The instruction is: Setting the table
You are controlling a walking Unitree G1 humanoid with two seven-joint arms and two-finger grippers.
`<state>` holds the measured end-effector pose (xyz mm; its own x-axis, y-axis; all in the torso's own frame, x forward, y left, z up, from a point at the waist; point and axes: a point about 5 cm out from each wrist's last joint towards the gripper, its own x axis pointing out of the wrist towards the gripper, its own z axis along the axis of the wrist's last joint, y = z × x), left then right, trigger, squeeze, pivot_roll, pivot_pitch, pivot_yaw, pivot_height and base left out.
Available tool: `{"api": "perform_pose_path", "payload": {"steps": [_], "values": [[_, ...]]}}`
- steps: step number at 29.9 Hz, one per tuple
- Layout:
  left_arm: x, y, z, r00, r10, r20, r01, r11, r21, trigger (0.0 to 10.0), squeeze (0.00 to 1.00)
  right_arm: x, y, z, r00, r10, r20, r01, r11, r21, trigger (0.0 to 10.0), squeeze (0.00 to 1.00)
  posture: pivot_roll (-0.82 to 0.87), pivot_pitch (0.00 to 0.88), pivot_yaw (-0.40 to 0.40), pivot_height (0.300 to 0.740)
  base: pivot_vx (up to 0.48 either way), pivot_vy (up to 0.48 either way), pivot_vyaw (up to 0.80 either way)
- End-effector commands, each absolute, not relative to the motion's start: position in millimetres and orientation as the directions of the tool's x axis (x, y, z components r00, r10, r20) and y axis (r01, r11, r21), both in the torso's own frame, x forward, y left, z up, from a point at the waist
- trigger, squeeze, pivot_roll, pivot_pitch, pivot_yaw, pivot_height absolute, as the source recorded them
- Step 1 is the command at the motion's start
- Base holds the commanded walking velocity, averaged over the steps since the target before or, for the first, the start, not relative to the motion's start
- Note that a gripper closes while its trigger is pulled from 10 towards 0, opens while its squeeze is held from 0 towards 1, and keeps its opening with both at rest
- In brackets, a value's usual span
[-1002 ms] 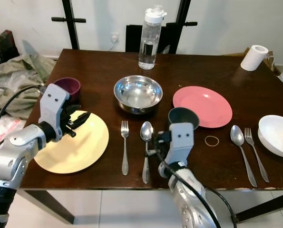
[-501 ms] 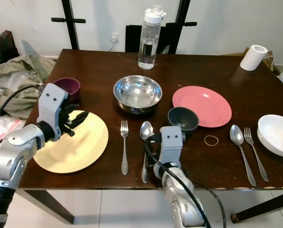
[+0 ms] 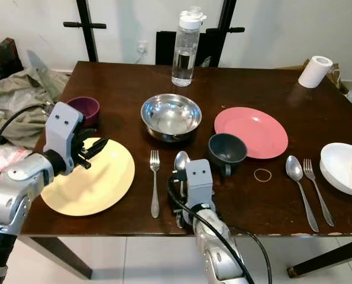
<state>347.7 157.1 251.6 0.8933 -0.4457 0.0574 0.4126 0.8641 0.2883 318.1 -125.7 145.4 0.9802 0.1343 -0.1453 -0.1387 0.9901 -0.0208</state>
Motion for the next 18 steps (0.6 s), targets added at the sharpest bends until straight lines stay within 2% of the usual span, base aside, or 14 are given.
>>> {"api": "perform_pose_path", "payload": {"steps": [1, 2, 9, 18], "values": [[345.5, 160.6, 246.0, 0.9, -0.434, 0.034, 0.408, 0.867, 0.286, 10.0, 0.0, 310.3, -126.5, 115.0, 0.941, 0.144, -0.306, -0.133, 0.99, 0.056, 3.0, 0.0, 0.13, 0.214, 0.061, 0.74, 0.0, 0.0, 0.0], [345.4, 160.8, 246.2, 0.901, -0.433, 0.035, 0.407, 0.868, 0.286, 10.0, 0.0, 308.6, -126.1, 111.3, 0.932, 0.147, -0.332, -0.126, 0.989, 0.084, 0.0, 0.0, 0.13, 0.214, 0.059, 0.74, 0.0, 0.0, 0.0], [344.5, 161.1, 246.2, 0.903, -0.429, 0.036, 0.402, 0.87, 0.284, 10.0, 0.0, 302.3, -127.7, 99.1, 0.903, 0.14, -0.405, -0.108, 0.989, 0.101, 0.0, 0.0, 0.12, 0.212, 0.049, 0.74, 0.0, 0.0, 0.0], [343.4, 161.0, 244.8, 0.904, -0.426, 0.036, 0.401, 0.873, 0.278, 10.0, 0.0, 291.6, -130.2, 84.6, 0.882, 0.101, -0.459, -0.134, 0.99, -0.04, 0.0, 0.0, 0.12, 0.212, 0.044, 0.74, 0.0, 0.0, 0.0]]}}
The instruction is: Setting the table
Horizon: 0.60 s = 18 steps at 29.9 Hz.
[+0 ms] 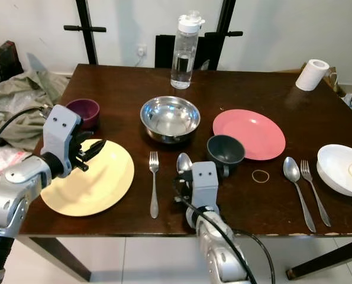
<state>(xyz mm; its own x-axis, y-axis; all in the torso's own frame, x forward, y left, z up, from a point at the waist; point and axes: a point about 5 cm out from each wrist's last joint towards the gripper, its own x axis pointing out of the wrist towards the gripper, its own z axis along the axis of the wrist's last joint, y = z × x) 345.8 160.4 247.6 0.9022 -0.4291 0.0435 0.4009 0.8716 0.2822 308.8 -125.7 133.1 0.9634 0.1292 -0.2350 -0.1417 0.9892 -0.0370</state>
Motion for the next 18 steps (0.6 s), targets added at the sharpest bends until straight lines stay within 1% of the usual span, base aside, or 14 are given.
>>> {"api": "perform_pose_path", "payload": {"steps": [1, 6, 10, 11, 12, 13, 14, 15, 16, 17, 18], "values": [[343.4, 161.1, 244.8, 0.904, -0.426, 0.036, 0.4, 0.873, 0.278, 10.0, 0.0, 291.0, -130.2, 83.8, 0.881, 0.1, -0.462, -0.135, 0.99, -0.041, 0.0, 0.0, 0.12, 0.212, 0.044, 0.74, 0.0, 0.0, 0.0], [343.5, 161.3, 244.7, 0.905, -0.424, 0.036, 0.399, 0.874, 0.277, 10.0, 0.0, 289.7, -131.5, 82.7, 0.881, 0.096, -0.463, -0.125, 0.992, -0.033, 0.0, 0.0, 0.12, 0.212, 0.044, 0.74, 0.0, 0.0, 0.0], [343.8, 161.4, 244.8, 0.906, -0.423, 0.036, 0.397, 0.875, 0.277, 10.0, 0.0, 291.0, -132.7, 90.0, 0.903, 0.111, -0.415, -0.131, 0.991, -0.018, 0.0, 0.0, 0.12, 0.213, 0.047, 0.74, 0.0, 0.0, 0.0], [344.0, 161.2, 244.9, 0.906, -0.422, 0.037, 0.397, 0.875, 0.276, 10.0, 0.0, 292.6, -132.9, 99.3, 0.924, 0.128, -0.36, -0.145, 0.989, -0.019, 0.0, 0.0, 0.12, 0.213, 0.047, 0.74, 0.0, 0.0, 0.0], [344.0, 161.2, 244.9, 0.906, -0.422, 0.037, 0.397, 0.875, 0.276, 10.0, 0.0, 292.6, -132.9, 99.3, 0.924, 0.128, -0.36, -0.145, 0.989, -0.019, 0.0, 0.0, 0.12, 0.213, 0.047, 0.74, 0.0, 0.0, 0.0], [344.3, 161.3, 245.0, 0.906, -0.422, 0.037, 0.397, 0.876, 0.275, 10.0, 0.0, 293.5, -132.9, 106.0, 0.936, 0.14, -0.322, -0.155, 0.988, -0.023, 0.0, 0.0, 0.12, 0.213, 0.049, 0.74, 0.0, 0.0, 0.0], [344.5, 160.7, 245.2, 0.906, -0.422, 0.039, 0.397, 0.876, 0.274, 10.0, 0.0, 295.4, -132.0, 123.5, 0.96, 0.174, -0.219, -0.183, 0.983, -0.022, 0.0, 0.0, 0.11, 0.213, 0.053, 0.74, 0.0, 0.0, 0.0], [344.5, 160.7, 245.2, 0.906, -0.422, 0.039, 0.397, 0.876, 0.274, 10.0, 0.0, 295.4, -132.0, 123.5, 0.96, 0.174, -0.219, -0.183, 0.983, -0.022, 0.0, 0.0, 0.11, 0.213, 0.053, 0.74, 0.0, 0.0, 0.0], [344.5, 159.1, 245.9, 0.904, -0.425, 0.045, 0.398, 0.877, 0.269, 10.0, 0.0, 295.2, -130.7, 155.5, 0.972, 0.23, -0.038, -0.23, 0.973, -0.005, 0.0, 0.0, 0.11, 0.212, 0.053, 0.74, 0.0, 0.0, 0.0], [344.5, 158.1, 246.3, 0.903, -0.426, 0.05, 0.399, 0.877, 0.266, 10.0, 0.0, 293.7, -131.1, 169.8, 0.969, 0.244, 0.036, -0.244, 0.97, -0.002, 1.3, 0.0, 0.1, 0.212, 0.055, 0.74, 0.0, 0.0, 0.0], [344.4, 157.4, 246.5, 0.902, -0.427, 0.053, 0.4, 0.878, 0.263, 10.0, 0.0, 292.0, -131.4, 178.9, 0.964, 0.253, 0.08, -0.254, 0.967, 0.006, 5.4, 0.0, 0.1, 0.213, 0.055, 0.74, 0.0, 0.0, 0.0]]}}
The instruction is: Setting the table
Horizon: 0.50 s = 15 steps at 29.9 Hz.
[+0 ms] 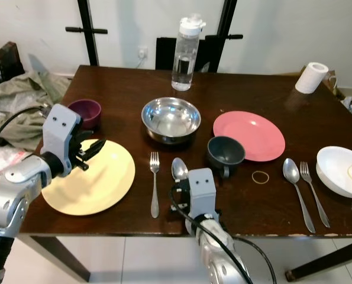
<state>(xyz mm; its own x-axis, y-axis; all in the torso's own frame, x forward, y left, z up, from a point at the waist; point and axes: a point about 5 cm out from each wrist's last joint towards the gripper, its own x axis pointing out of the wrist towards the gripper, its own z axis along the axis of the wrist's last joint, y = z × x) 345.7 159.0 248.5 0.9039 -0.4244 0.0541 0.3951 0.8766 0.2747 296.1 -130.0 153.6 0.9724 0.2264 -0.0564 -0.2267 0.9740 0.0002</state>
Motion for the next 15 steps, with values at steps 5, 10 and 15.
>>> {"api": "perform_pose_path", "payload": {"steps": [5, 10, 15], "values": [[343.8, 156.3, 245.7, 0.901, -0.43, 0.055, 0.403, 0.878, 0.26, 10.0, 0.0, 285.5, -132.6, 198.0, 0.952, 0.264, 0.156, -0.266, 0.964, -0.006, 10.0, 0.0, 0.09, 0.211, 0.057, 0.74, 0.0, 0.0, 0.0], [342.7, 155.0, 244.3, 0.9, -0.433, 0.055, 0.407, 0.877, 0.256, 10.0, 0.0, 279.4, -133.1, 208.3, 0.943, 0.267, 0.2, -0.266, 0.963, -0.032, 10.0, 0.0, 0.09, 0.206, 0.059, 0.74, 0.0, 0.0, 0.0], [341.8, 151.5, 241.3, 0.901, -0.43, 0.062, 0.405, 0.883, 0.237, 10.0, 0.0, 277.2, -138.3, 202.1, 0.949, 0.24, 0.206, -0.233, 0.971, -0.057, 10.0, 0.0, 0.07, 0.197, 0.066, 0.74, 0.0, 0.0, 0.0]]}}
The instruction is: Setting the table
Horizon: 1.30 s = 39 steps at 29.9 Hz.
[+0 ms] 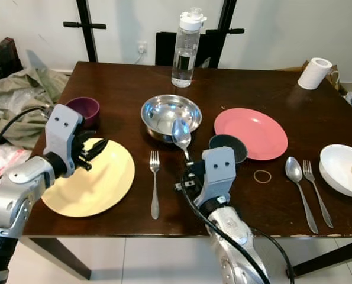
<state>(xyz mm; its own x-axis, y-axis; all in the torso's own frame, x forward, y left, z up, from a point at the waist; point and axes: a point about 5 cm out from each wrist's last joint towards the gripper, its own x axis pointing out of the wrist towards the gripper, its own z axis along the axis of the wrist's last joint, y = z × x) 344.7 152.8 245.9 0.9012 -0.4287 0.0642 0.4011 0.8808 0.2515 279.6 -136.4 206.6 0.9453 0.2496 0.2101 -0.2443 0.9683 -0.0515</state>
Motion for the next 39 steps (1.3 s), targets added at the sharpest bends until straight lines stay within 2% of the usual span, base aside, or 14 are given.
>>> {"api": "perform_pose_path", "payload": {"steps": [1, 6, 7, 13, 30, 39], "values": [[340.9, 149.6, 238.9, 0.903, -0.425, 0.065, 0.402, 0.887, 0.228, 10.0, 0.0, 277.0, -140.5, 200.3, 0.955, 0.211, 0.209, -0.212, 0.977, -0.022, 10.0, 0.0, 0.07, 0.191, 0.067, 0.74, 0.0, 0.0, 0.0], [339.1, 146.9, 235.0, 0.911, -0.406, 0.072, 0.385, 0.9, 0.207, 10.0, 0.0, 277.9, -146.5, 193.0, 0.97, 0.146, 0.194, -0.153, 0.988, 0.024, 10.0, 0.0, 0.06, 0.185, 0.07, 0.74, 0.0, 0.0, 0.0], [336.6, 146.1, 229.6, 0.925, -0.372, 0.078, 0.353, 0.916, 0.188, 10.0, 0.0, 278.2, -149.9, 187.8, 0.978, 0.094, 0.185, -0.106, 0.993, 0.058, 10.0, 0.0, 0.08, 0.178, 0.074, 0.74, 0.0, 0.0, 0.0], [331.4, 140.8, 218.9, 0.94, -0.331, 0.08, 0.316, 0.936, 0.153, 10.0, 0.0, 284.7, -155.1, 188.1, 0.982, 0.036, 0.188, -0.051, 0.996, 0.071, 10.0, 0.0, 0.07, 0.163, 0.073, 0.74, 0.0, 0.0, 0.0], [331.8, 135.5, 213.6, 0.956, -0.279, 0.089, 0.266, 0.955, 0.133, 10.0, 0.0, 295.0, -163.6, 191.1, 0.979, 0.006, 0.202, -0.03, 0.993, 0.116, 10.0, 0.0, 0.06, 0.146, 0.063, 0.74, 0.0, 0.0, 0.0], [330.7, 135.9, 212.6, 0.96, -0.265, 0.095, 0.252, 0.959, 0.128, 10.0, 0.0, 297.7, -163.0, 189.1, 0.98, 0.019, 0.196, -0.044, 0.992, 0.121, 10.0, 0.0, 0.06, 0.136, 0.056, 0.74, -0.306, 0.0, 0.0]]}}
